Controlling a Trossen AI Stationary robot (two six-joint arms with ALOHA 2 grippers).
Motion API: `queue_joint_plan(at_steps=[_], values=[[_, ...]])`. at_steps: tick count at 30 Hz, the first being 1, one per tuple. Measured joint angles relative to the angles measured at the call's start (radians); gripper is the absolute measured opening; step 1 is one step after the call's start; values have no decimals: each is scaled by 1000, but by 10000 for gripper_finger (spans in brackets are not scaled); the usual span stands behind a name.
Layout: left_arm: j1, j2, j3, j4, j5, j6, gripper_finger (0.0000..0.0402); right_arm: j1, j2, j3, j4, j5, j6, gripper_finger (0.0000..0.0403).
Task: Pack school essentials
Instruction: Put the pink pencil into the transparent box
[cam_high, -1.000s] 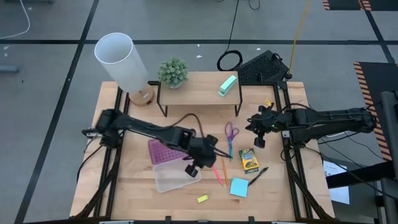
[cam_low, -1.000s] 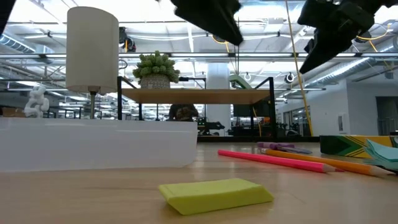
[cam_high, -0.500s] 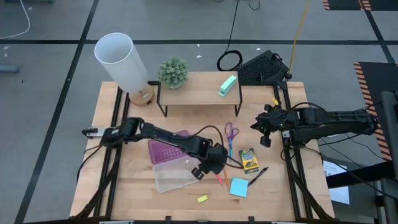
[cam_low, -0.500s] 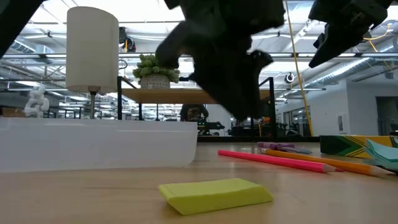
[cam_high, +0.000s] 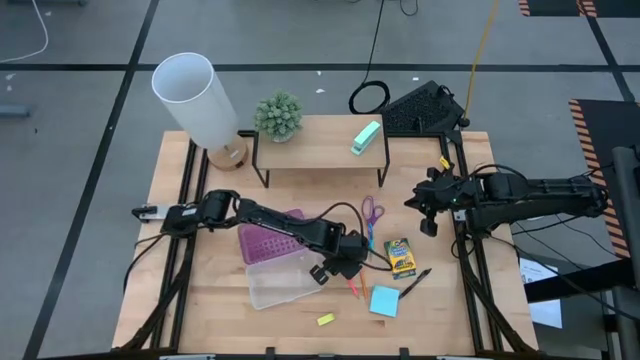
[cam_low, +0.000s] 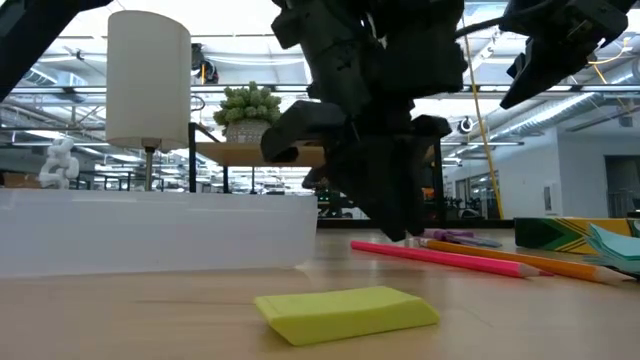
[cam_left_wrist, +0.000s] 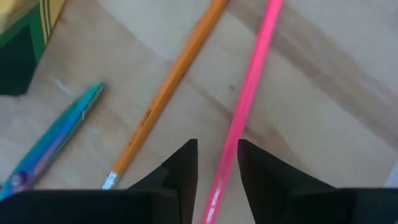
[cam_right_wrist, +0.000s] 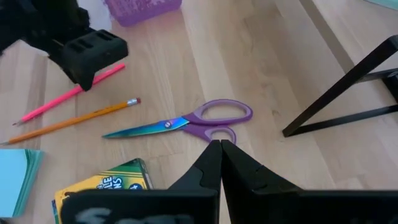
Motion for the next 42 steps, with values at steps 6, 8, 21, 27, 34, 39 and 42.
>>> queue_joint_plan(at_steps=[6,8,21,27,34,39,42], values=[[21,0,-5,-22,70,45,111,0,0,0,0,0,0,0],[20,0,-11,-23,81,59,111,0,0,0,0,0,0,0],[19,-7,-73,43,43,107,105,0,0,0,0,-2,0,0],[19,-6,-74,38,46,106,67,0,0,0,0,-2,9,0],[20,-5,-74,44,44,106,27,0,0,0,0,-3,12,0],[21,-4,-74,53,37,103,19,0,0,0,0,-3,12,0],[21,-4,-74,53,36,101,23,0,0,0,0,-3,12,0]])
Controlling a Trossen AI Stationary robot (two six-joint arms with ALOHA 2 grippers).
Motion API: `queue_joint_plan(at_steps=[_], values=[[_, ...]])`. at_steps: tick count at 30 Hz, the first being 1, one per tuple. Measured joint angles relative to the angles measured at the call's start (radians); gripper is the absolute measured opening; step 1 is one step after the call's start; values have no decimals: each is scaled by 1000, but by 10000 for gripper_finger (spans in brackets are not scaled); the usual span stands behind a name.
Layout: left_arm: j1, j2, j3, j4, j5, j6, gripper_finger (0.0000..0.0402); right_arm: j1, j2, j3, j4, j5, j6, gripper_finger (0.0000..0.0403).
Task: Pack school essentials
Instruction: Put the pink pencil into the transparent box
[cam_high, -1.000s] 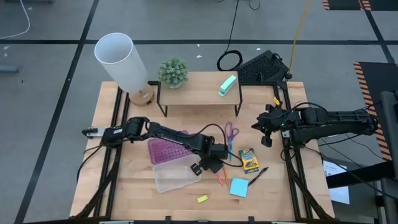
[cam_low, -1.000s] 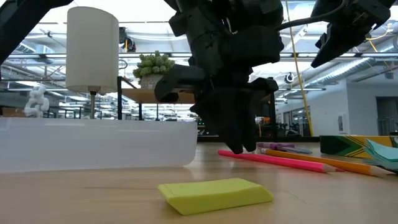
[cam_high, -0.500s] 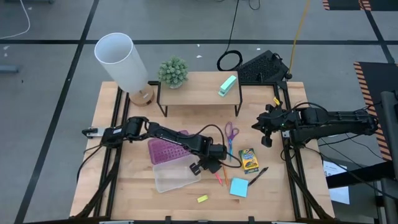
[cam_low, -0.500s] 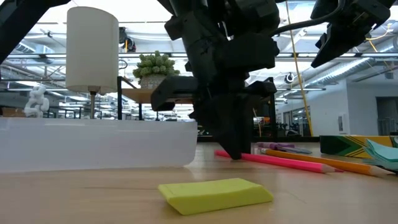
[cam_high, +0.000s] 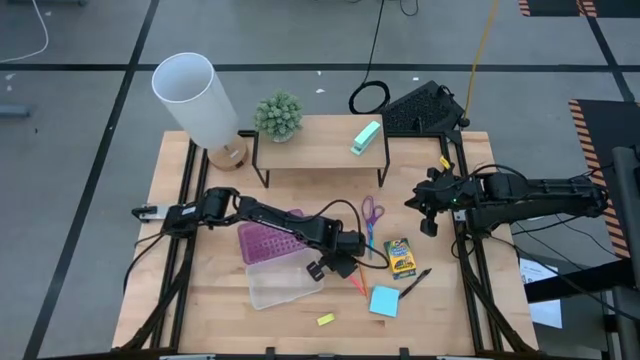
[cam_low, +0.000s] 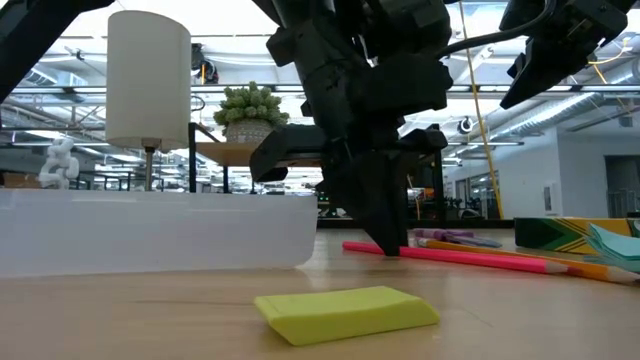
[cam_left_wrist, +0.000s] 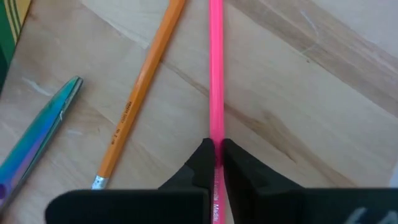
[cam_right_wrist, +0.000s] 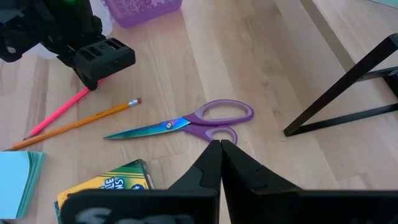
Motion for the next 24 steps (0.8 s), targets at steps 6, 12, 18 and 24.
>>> queue_joint_plan(at_steps=[6,12,18,24], values=[[-1,1,0,-1,-6,-9,25,0,0,0,0,0,0,0],[-4,1,0,-6,-14,-30,26,0,0,0,-4,-4,0,0],[-4,-19,0,-33,-34,-58,26,0,0,0,-38,-4,14,0],[-3,-57,0,-51,-98,-78,26,0,0,-1,-50,-4,26,0]])
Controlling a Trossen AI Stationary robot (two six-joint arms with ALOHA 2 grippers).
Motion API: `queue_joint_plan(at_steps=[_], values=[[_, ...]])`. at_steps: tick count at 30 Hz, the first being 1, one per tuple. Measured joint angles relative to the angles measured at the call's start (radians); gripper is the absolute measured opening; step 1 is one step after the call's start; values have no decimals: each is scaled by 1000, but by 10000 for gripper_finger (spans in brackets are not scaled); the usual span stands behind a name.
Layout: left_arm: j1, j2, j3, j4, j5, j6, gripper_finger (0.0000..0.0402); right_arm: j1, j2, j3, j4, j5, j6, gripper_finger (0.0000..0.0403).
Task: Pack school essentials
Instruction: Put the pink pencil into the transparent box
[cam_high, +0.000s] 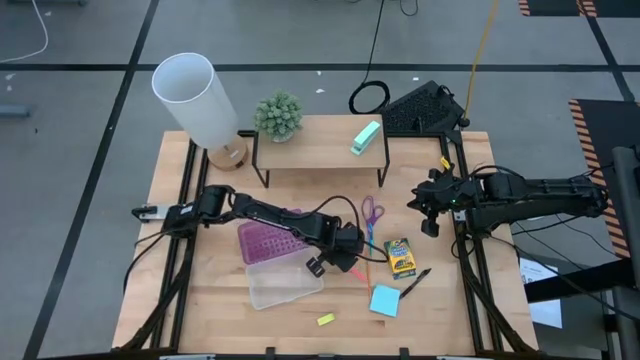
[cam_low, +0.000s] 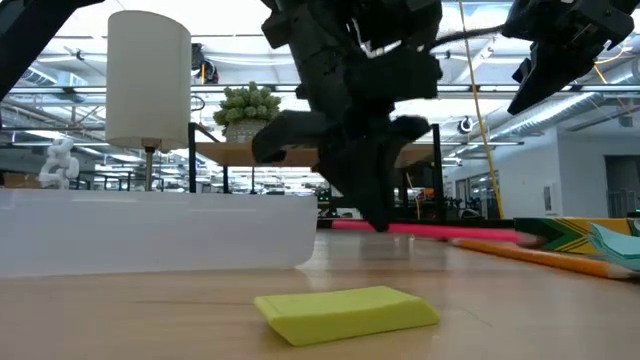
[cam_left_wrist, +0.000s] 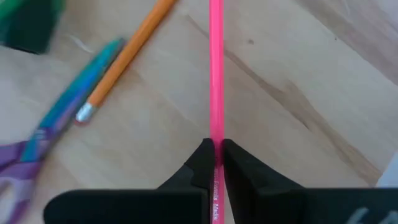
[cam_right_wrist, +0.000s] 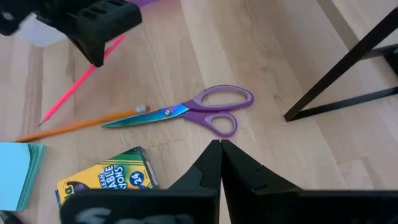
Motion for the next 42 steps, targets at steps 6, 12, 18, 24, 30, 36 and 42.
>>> queue_joint_plan(at_steps=[6,12,18,24,30,36,42], values=[[-1,-32,0,-16,-24,-13,26,0,0,0,-7,0,0,0],[-1,-76,1,-65,-55,-91,26,0,0,0,-8,0,0,0],[-13,-149,1,-108,-83,-204,26,0,0,0,-5,3,-3,0],[-29,-231,1,-146,-101,-387,26,0,0,0,8,3,-2,0],[-47,-314,2,-208,-108,-627,26,0,0,0,47,3,-11,0],[-64,-398,2,-296,-120,-866,26,0,0,0,93,2,-13,0],[-96,-468,2,-362,-120,-1090,26,0,0,0,106,1,-28,0]])
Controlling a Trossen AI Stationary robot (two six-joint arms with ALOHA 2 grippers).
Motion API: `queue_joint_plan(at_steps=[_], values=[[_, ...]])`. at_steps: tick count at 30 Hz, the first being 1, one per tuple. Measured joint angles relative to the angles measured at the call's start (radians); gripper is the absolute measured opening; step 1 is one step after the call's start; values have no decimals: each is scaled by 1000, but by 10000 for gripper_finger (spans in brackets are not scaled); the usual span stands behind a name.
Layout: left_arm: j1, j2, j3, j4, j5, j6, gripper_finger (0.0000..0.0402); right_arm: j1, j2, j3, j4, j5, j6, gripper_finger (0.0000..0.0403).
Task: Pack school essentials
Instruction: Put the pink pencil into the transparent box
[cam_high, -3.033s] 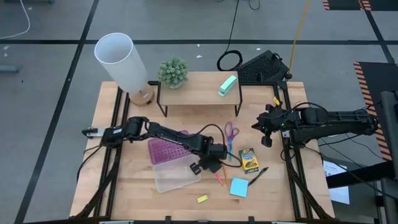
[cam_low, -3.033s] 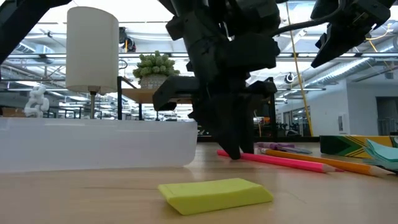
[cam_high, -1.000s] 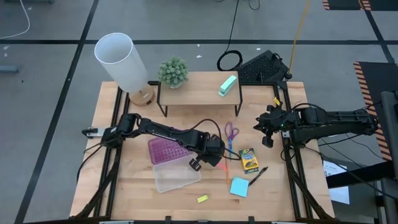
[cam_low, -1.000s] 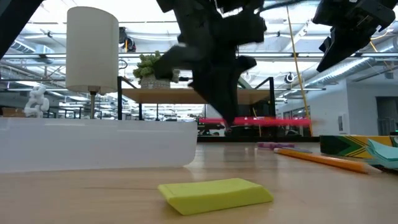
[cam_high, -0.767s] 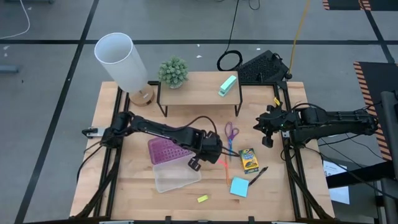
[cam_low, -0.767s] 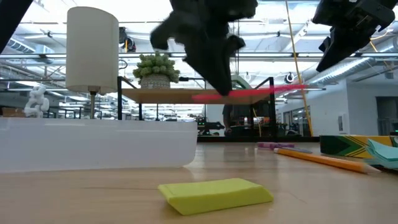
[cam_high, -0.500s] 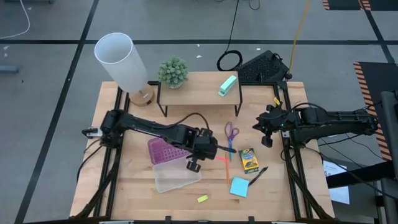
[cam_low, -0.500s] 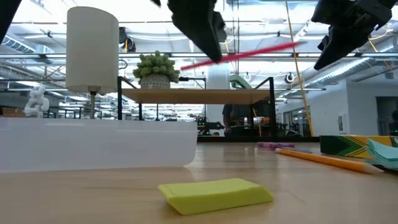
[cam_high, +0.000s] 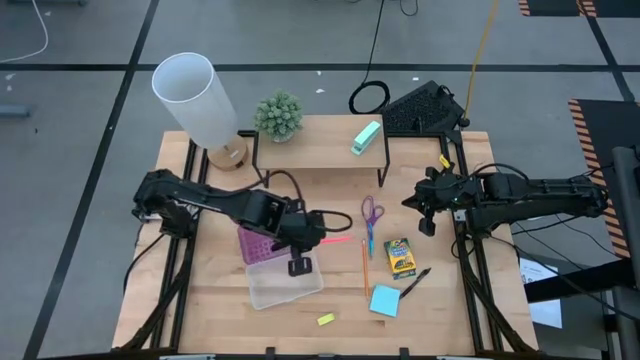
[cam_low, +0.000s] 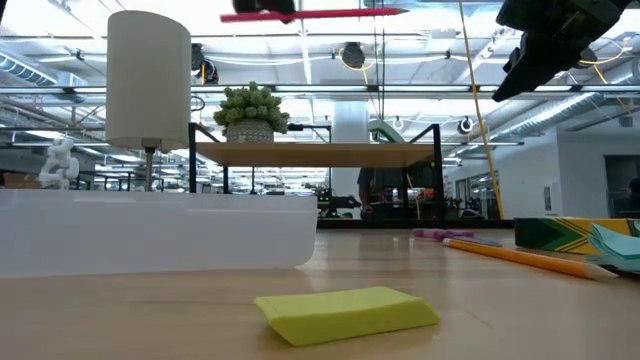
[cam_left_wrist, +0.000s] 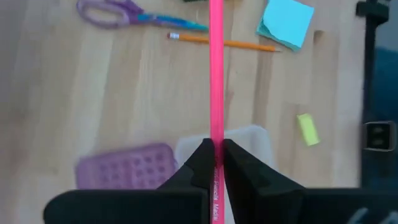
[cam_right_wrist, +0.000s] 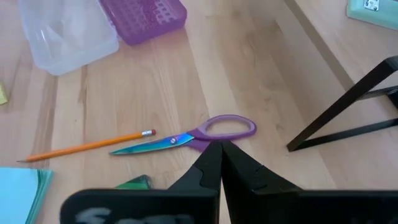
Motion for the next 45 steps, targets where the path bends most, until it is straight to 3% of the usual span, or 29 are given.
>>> queue_joint_plan(at_steps=[7,15,26,36,45], values=[[-71,-49,0,-94,0,-283,26,0,0,0,12,0,-15,0],[-196,-35,1,-148,-41,-510,26,0,0,0,161,3,-154,0],[-337,-17,-12,-171,-228,-697,26,0,1,0,307,2,-262,0],[-371,-14,-228,-119,-256,-861,26,0,1,0,346,0,-314,0],[-363,-14,-450,190,-200,-880,26,0,0,0,319,0,-333,0]])
